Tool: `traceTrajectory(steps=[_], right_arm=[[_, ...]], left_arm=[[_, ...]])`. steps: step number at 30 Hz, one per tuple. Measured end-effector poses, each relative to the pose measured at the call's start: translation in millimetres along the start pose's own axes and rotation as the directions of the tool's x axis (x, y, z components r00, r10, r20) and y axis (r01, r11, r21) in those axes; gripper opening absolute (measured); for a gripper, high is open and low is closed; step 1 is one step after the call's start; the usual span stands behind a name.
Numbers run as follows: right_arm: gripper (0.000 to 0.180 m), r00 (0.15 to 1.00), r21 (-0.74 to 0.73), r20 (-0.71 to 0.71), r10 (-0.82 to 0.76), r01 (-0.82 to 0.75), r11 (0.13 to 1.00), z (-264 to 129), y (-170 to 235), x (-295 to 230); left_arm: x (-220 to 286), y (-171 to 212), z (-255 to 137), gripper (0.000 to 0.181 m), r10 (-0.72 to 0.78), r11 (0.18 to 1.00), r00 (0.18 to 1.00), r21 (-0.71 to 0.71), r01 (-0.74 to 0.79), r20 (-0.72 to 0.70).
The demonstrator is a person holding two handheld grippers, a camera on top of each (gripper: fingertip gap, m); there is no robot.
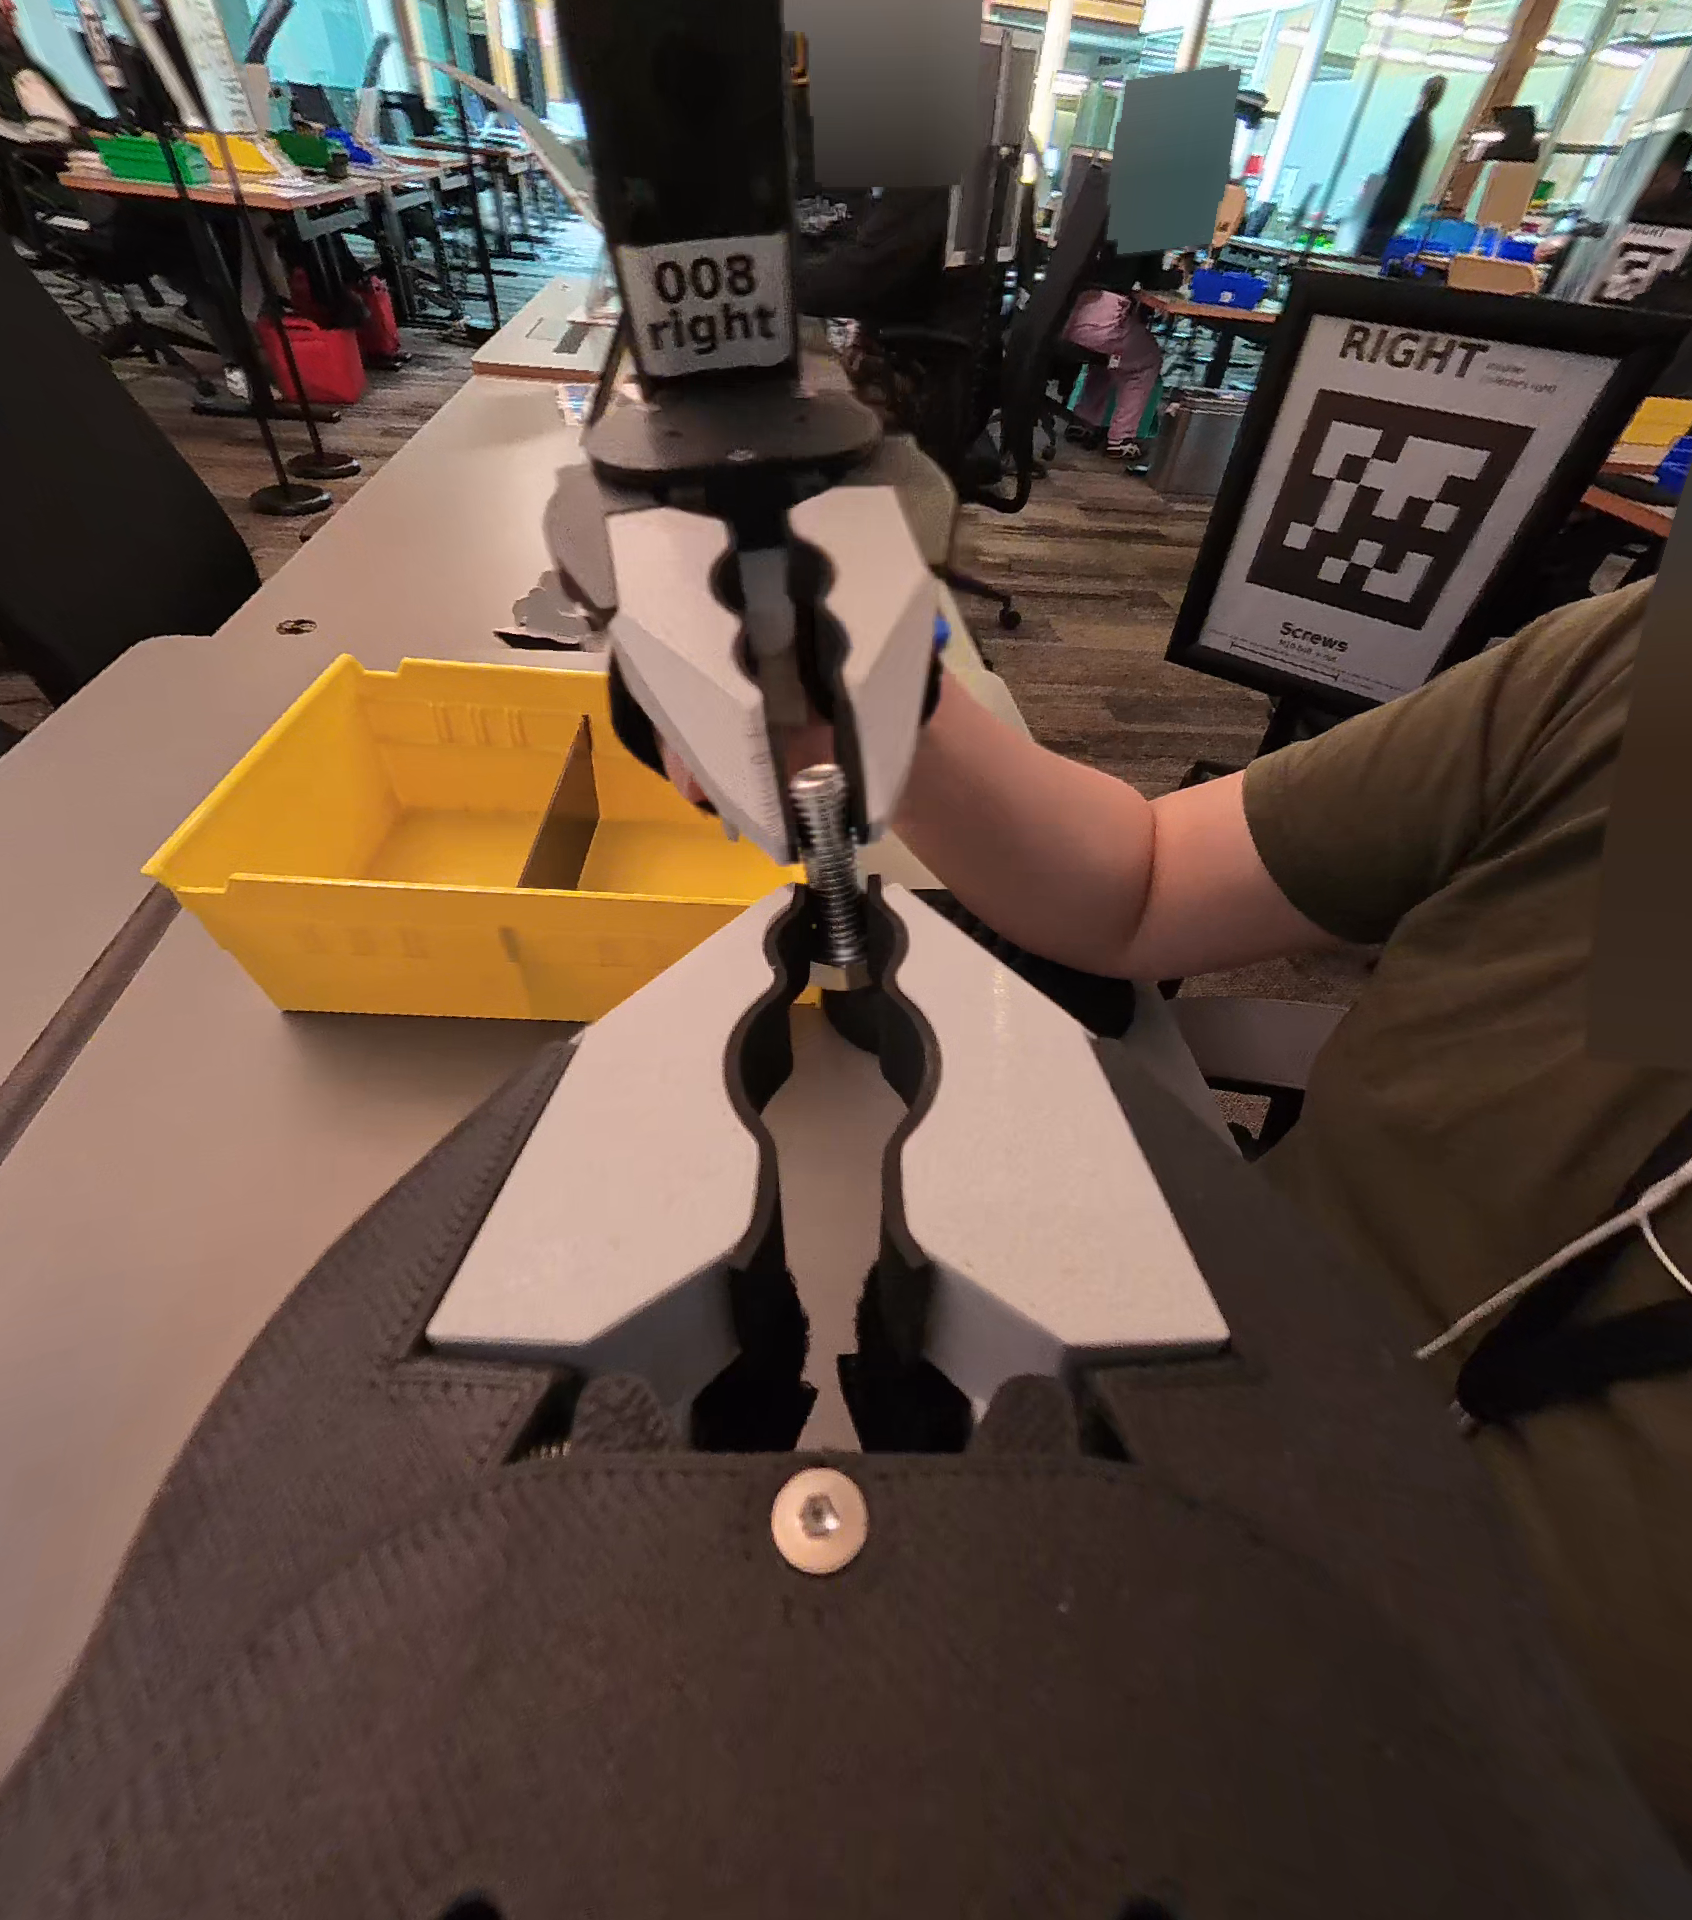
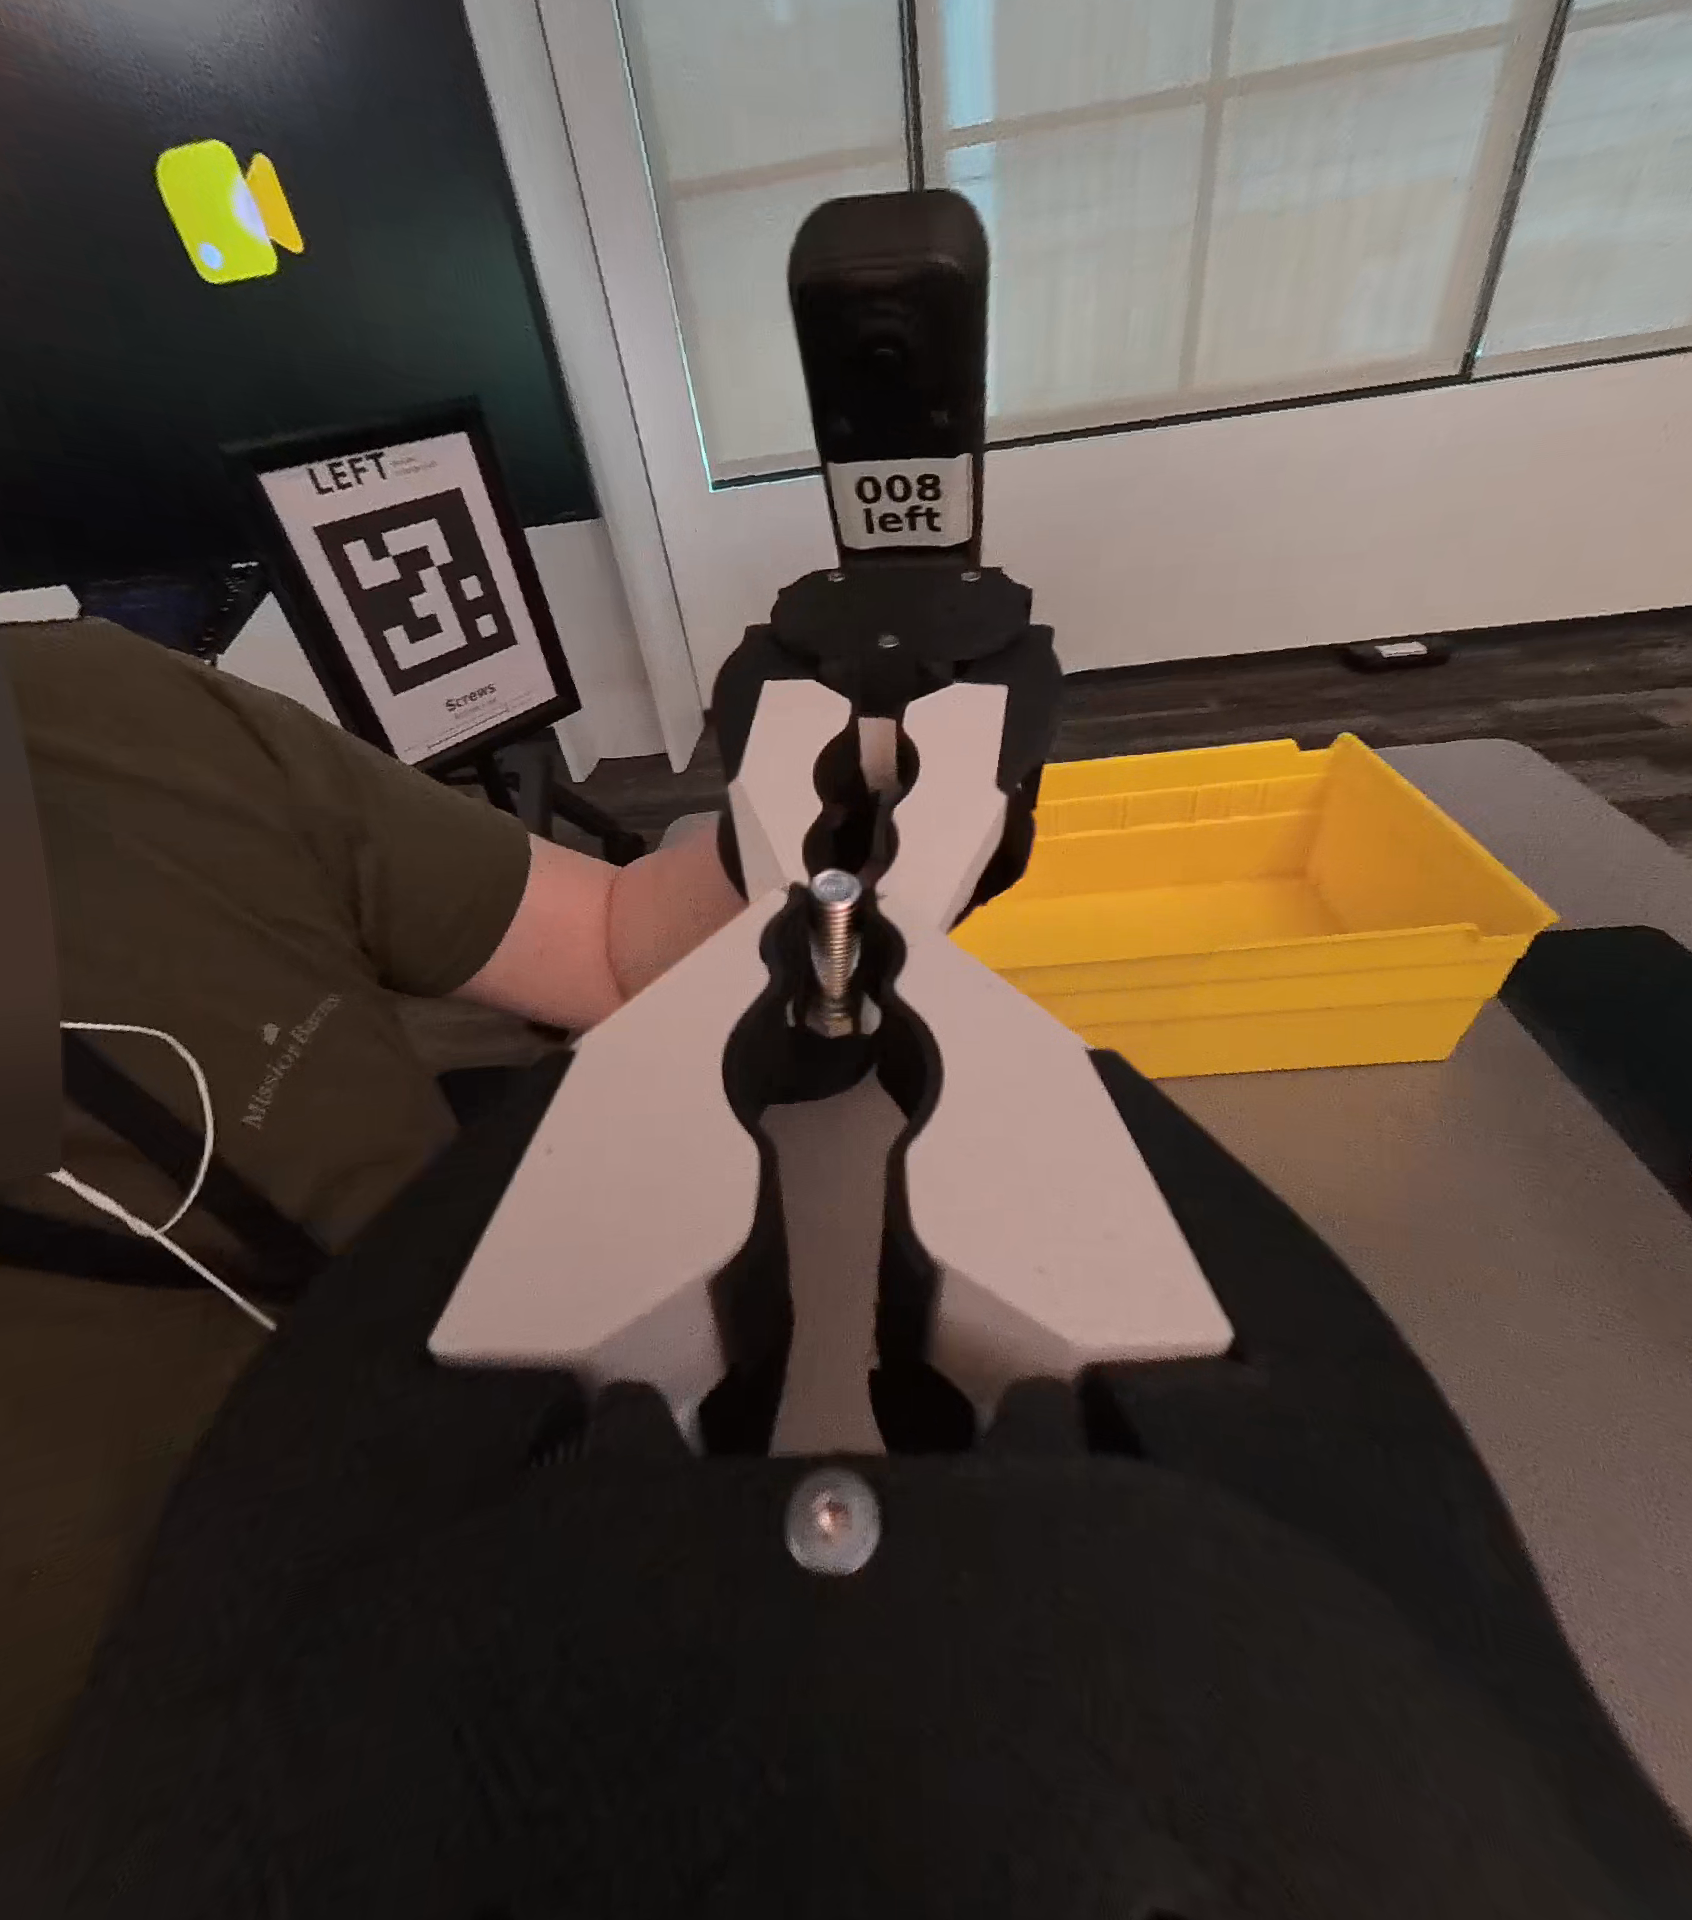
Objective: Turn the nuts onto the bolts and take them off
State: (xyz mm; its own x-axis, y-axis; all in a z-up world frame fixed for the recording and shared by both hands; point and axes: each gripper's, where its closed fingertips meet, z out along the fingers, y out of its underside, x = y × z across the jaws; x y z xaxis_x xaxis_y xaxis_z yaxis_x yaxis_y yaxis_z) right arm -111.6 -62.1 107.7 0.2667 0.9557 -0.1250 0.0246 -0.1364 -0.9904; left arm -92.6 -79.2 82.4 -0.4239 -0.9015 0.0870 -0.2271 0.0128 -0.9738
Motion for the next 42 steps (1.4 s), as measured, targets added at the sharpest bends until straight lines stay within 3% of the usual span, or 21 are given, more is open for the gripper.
traceTrajectory(steps=[2, 4, 7, 8, 10, 12, 14, 18, 21, 25, 31, 36, 42], right_arm=[[0.008, 0.999, 0.016, -0.029, -0.014, 0.014, 1.000, -3, -4, 4], [0.007, 0.995, 0.038, -0.096, -0.024, 0.028, 0.999, -15, -11, 14], [0.007, 0.932, -0.006, -0.359, -0.060, 0.062, 0.998, -65, -11, 55], [0.008, 0.843, -0.065, -0.531, -0.089, 0.065, 0.996, -96, -4, 83], [0.008, 0.580, -0.245, -0.790, -0.199, 0.000, 0.970, -169, 24, 130], [0.008, 0.363, -0.395, -0.885, -0.293, -0.246, 0.885, -238, 74, 159], [0.008, 0.251, -0.472, -0.882, -0.399, -0.460, 0.752, -285, 123, 173], [0.008, 0.309, -0.473, -0.879, -0.364, -0.663, 0.581, -303, 199, 190], [0.009, 0.316, -0.463, -0.881, -0.353, -0.727, 0.507, -307, 225, 196], [0.013, 0.292, -0.412, -0.911, -0.291, -0.662, 0.627, -299, 210, 206], [0.016, 0.269, -0.318, -0.938, -0.218, -0.423, 0.849, -290, 133, 193], [0.017, 0.256, -0.335, -0.931, -0.262, -0.307, 0.891, -286, 88, 170], [0.018, 0.255, -0.374, -0.917, -0.307, -0.286, 0.882, -279, 78, 160]], left_arm=[[-5, -5, -1, 0.008, 0.017, 0.999, 0.999, 0.032, -0.018, 0.033], [-11, -15, -8, 0.022, 0.015, 0.995, 0.997, 0.094, -0.022, 0.072], [-31, -24, -28, 0.043, -0.016, 0.991, 0.982, 0.136, -0.010, 0.187], [-36, -26, -36, 0.048, -0.022, 0.989, 0.976, 0.146, -0.010, 0.217], [-42, -30, -53, 0.046, -0.023, 0.988, 0.964, 0.154, -0.019, 0.266], [-49, -32, -70, 0.039, -0.007, 0.990, 0.942, 0.133, -0.040, 0.337], [-62, -32, -92, 0.038, 0.026, 0.993, 0.889, 0.094, -0.078, 0.457], [-76, -29, -130, 0.038, 0.064, 0.995, 0.794, 0.025, -0.099, 0.605], [-77, -26, -145, 0.038, 0.053, 0.997, 0.777, 0.011, -0.076, 0.627], [-86, -9, -165, 0.040, 0.039, 0.998, 0.731, -0.063, 0.005, 0.681], [-109, 60, -217, 0.040, 0.020, 0.923, 0.600, -0.245, 0.296, 0.799], [-135, 126, -244, 0.040, -0.046, 0.803, 0.532, -0.286, 0.523, 0.846], [-171, 193, -246, 0.028, -0.120, 0.691, 0.516, -0.302, 0.656, 0.848]])
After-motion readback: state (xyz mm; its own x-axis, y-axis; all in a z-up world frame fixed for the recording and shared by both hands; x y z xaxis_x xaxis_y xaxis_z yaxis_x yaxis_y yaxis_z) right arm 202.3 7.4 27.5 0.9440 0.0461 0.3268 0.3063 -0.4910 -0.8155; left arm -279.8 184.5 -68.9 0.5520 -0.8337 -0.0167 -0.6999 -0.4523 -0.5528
